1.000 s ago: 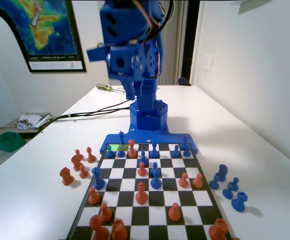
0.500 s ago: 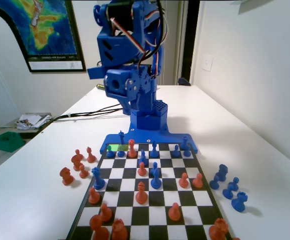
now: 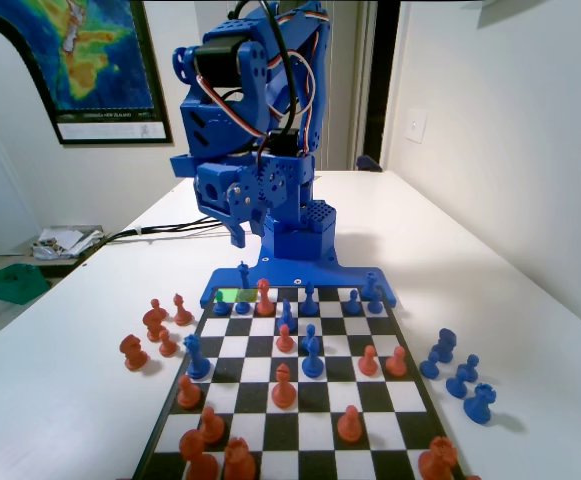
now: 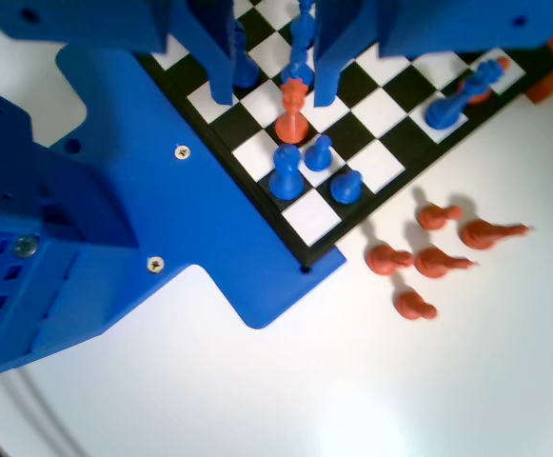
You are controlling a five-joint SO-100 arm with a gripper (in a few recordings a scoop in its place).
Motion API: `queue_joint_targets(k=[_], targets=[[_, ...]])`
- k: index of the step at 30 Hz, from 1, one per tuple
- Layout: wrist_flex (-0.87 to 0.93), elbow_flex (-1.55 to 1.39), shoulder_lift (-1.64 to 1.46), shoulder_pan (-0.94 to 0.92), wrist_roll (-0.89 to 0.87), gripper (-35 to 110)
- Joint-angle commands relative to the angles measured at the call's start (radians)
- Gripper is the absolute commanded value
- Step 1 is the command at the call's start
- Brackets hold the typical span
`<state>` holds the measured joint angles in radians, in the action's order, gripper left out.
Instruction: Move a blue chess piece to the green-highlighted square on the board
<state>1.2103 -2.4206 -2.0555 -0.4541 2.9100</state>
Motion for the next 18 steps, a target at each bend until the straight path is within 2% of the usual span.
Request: queue_joint_targets(k=[1,18], targets=[[-0.009,0.0,-0.008,-0.049,0.252,14],[-0.169,-0.114,0.032,-0.08,0.282,16]])
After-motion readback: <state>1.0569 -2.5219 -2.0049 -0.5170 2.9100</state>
